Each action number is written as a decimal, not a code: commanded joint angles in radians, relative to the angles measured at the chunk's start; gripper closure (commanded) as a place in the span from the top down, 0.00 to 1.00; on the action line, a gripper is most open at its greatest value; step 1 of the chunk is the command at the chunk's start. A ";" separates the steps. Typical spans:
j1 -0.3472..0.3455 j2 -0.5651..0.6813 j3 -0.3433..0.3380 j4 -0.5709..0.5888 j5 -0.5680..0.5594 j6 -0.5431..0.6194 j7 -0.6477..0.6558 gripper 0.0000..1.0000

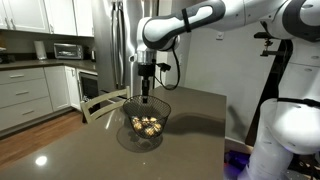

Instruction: Move the black basket to the right

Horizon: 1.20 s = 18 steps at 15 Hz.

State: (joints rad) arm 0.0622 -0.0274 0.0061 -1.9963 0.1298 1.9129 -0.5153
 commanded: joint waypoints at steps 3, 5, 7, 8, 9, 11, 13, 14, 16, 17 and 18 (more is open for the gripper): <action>-0.058 -0.028 -0.044 0.011 0.067 -0.004 0.014 0.06; -0.073 -0.035 -0.059 0.007 0.072 -0.002 0.027 0.06; -0.087 -0.044 -0.076 -0.003 0.080 0.007 0.046 0.06; -0.095 -0.047 -0.084 -0.010 0.076 0.016 0.063 0.06; -0.102 -0.050 -0.091 -0.015 0.073 0.023 0.080 0.06; -0.117 -0.051 -0.107 -0.024 0.071 0.037 0.112 0.06; -0.134 -0.048 -0.123 -0.036 0.075 0.051 0.138 0.06; -0.143 -0.045 -0.132 -0.044 0.081 0.061 0.148 0.06; -0.157 -0.041 -0.147 -0.059 0.080 0.082 0.175 0.06; -0.164 -0.040 -0.153 -0.068 0.081 0.094 0.185 0.06; -0.172 -0.035 -0.161 -0.075 0.087 0.104 0.194 0.06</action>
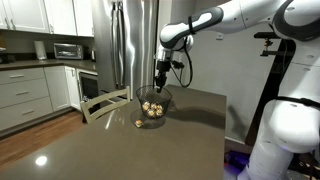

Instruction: Move the black basket to the right

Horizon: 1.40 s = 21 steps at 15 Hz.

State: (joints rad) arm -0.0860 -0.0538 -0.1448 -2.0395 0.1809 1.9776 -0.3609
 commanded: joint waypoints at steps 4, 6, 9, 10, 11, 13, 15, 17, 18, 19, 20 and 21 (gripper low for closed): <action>-0.052 -0.003 -0.037 -0.062 0.040 0.077 0.085 0.06; -0.064 -0.003 -0.049 -0.073 0.037 0.087 0.102 0.06; -0.079 -0.003 -0.063 -0.085 0.036 0.086 0.125 0.06; -0.082 -0.003 -0.066 -0.088 0.033 0.087 0.133 0.06; -0.086 -0.002 -0.068 -0.090 0.033 0.088 0.139 0.06; -0.089 0.000 -0.071 -0.096 0.032 0.089 0.151 0.06; -0.090 0.002 -0.072 -0.103 0.036 0.090 0.160 0.06; -0.091 0.006 -0.074 -0.110 0.043 0.089 0.163 0.06; -0.091 0.008 -0.074 -0.114 0.044 0.090 0.166 0.06; -0.091 0.010 -0.074 -0.117 0.044 0.091 0.170 0.06; -0.092 0.011 -0.074 -0.121 0.045 0.092 0.171 0.06; -0.092 0.011 -0.075 -0.125 0.047 0.091 0.171 0.06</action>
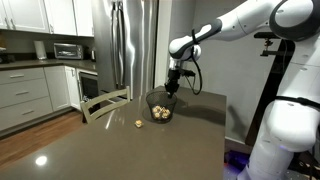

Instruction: Move the black basket to the right

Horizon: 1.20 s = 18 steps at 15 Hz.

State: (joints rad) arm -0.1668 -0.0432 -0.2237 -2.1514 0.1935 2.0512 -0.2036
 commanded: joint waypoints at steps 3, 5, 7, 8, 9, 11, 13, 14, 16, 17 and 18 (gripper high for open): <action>-0.011 -0.002 0.004 -0.024 0.035 0.017 0.017 0.31; -0.009 -0.012 0.007 -0.029 0.029 0.024 0.017 0.36; -0.006 -0.026 0.011 -0.033 0.015 0.033 0.018 0.49; -0.004 -0.033 0.013 -0.034 0.014 0.037 0.018 0.56; -0.002 -0.046 0.017 -0.036 0.009 0.038 0.018 0.62; 0.005 -0.073 0.027 -0.041 -0.011 0.041 0.025 0.75; 0.012 -0.102 0.042 -0.049 -0.047 0.049 0.037 0.88; 0.015 -0.114 0.050 -0.049 -0.065 0.050 0.038 0.94; 0.023 -0.139 0.072 -0.056 -0.139 0.068 0.057 1.00; 0.027 -0.152 0.083 -0.062 -0.174 0.082 0.063 1.00; 0.030 -0.162 0.091 -0.067 -0.196 0.092 0.064 1.00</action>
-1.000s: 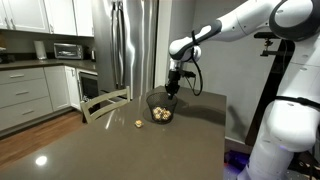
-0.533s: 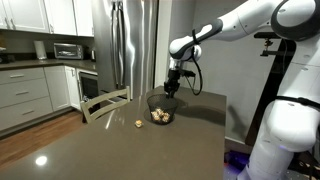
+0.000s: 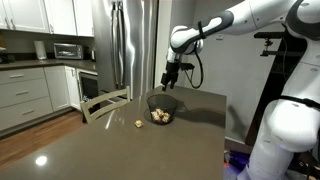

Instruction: Move the black basket to the right

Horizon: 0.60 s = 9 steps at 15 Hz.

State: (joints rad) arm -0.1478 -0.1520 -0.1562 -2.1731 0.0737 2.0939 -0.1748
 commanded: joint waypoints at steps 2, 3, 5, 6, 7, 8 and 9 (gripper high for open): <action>0.018 -0.068 0.035 -0.056 -0.109 0.066 0.044 1.00; 0.020 -0.073 0.040 -0.061 -0.118 0.071 0.044 1.00; 0.025 -0.082 0.045 -0.069 -0.131 0.075 0.038 1.00; 0.027 -0.054 0.033 -0.035 -0.099 0.041 0.018 1.00; 0.029 -0.058 0.035 -0.040 -0.104 0.042 0.018 1.00; 0.030 -0.060 0.036 -0.042 -0.105 0.043 0.018 1.00; 0.030 -0.061 0.036 -0.042 -0.105 0.043 0.018 1.00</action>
